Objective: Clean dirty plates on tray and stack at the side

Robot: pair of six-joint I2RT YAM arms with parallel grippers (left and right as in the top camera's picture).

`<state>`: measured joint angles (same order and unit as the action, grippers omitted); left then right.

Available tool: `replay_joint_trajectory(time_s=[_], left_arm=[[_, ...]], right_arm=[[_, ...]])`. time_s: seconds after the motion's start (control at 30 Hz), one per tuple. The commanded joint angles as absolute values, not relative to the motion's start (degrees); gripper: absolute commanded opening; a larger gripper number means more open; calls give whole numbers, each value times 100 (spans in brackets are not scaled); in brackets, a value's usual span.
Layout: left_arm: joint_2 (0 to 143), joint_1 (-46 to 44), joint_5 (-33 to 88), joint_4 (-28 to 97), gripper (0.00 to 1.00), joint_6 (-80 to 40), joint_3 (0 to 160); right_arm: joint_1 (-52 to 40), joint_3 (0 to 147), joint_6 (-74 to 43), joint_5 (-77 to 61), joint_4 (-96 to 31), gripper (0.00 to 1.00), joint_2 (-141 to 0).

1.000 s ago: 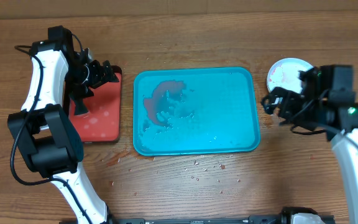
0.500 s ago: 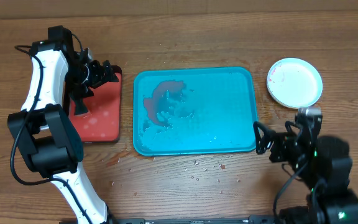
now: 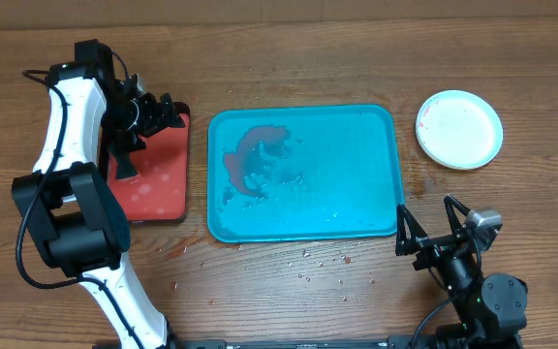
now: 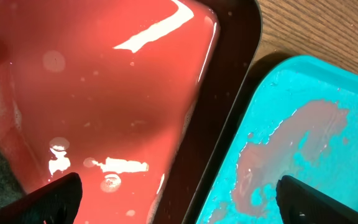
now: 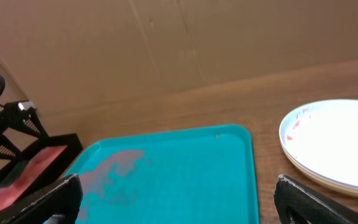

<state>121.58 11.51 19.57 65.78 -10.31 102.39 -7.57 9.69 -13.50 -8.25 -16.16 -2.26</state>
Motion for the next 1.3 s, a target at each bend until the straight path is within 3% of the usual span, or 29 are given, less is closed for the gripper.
replay_joint_trajectory(time_s=[0.0,0.33,0.73,1.27], left_arm=[[12097,1162,2040,6576,100,-919,10372],[12097,1162,2040,6573,100,-919,10372],[12097,1162,2040,6573,100,-919,10372],[12097,1162,2040,6573,100,-919,10372]], right_arm=[[-766,770,-1347,-611,-1350,100,-12],[-760,36,-1345,-211,-3,100,-12],[-250,47,-1203,-49,-484,100,-14],[-250,47,-1194,-47,-482,100,-16]])
